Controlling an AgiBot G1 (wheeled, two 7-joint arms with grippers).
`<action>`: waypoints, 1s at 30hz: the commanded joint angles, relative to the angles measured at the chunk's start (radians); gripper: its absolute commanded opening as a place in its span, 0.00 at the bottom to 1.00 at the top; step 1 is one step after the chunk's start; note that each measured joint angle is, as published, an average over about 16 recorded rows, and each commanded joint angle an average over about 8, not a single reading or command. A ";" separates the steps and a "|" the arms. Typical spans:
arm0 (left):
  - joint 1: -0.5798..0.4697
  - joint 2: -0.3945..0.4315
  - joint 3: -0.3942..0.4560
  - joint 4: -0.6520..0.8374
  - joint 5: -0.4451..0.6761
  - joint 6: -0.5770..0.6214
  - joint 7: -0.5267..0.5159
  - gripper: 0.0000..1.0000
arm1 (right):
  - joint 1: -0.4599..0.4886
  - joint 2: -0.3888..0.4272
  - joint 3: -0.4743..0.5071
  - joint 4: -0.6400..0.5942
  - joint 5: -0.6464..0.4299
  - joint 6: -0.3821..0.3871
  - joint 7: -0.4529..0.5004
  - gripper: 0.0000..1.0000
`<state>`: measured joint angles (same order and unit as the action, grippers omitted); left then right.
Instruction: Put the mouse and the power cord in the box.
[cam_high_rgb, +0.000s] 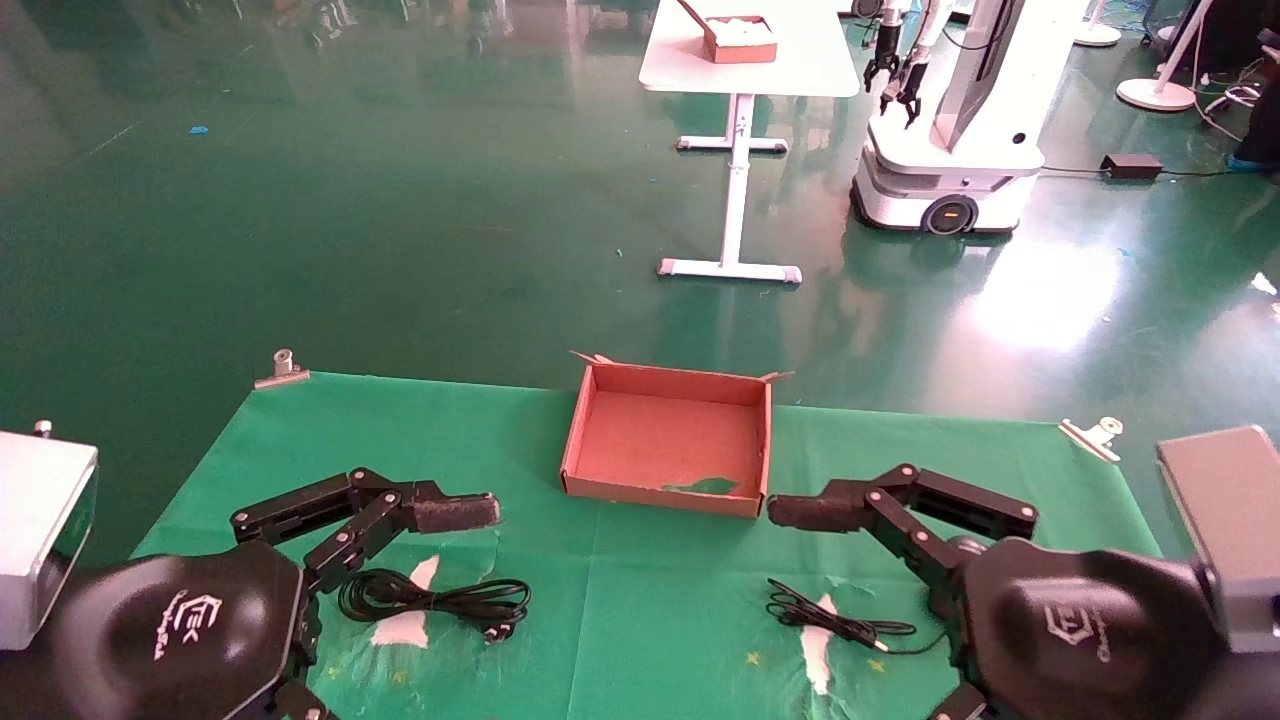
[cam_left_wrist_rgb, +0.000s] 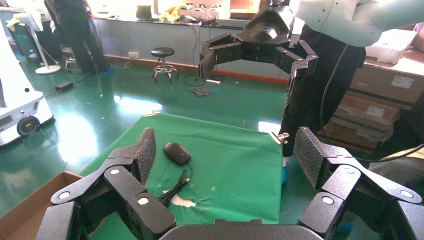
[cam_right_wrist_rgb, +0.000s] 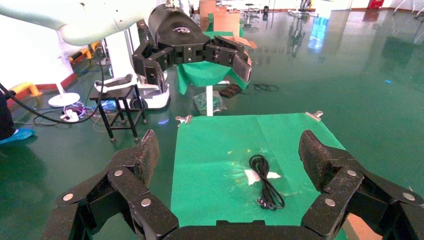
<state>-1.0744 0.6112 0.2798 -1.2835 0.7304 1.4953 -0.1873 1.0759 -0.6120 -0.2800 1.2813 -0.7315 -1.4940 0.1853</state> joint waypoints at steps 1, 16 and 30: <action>0.000 0.000 0.000 0.000 0.000 0.000 0.000 1.00 | 0.000 0.000 0.000 0.000 0.000 0.000 0.000 1.00; 0.000 0.000 -0.001 -0.001 -0.001 0.001 -0.001 1.00 | 0.000 0.000 0.000 0.000 0.000 0.000 0.000 1.00; -0.117 0.006 0.071 -0.003 0.198 0.054 0.082 1.00 | -0.020 0.032 -0.018 -0.020 -0.057 -0.016 -0.018 1.00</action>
<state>-1.2078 0.6272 0.3724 -1.2663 0.9523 1.5448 -0.0953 1.0695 -0.5818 -0.3060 1.2447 -0.8083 -1.5173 0.1586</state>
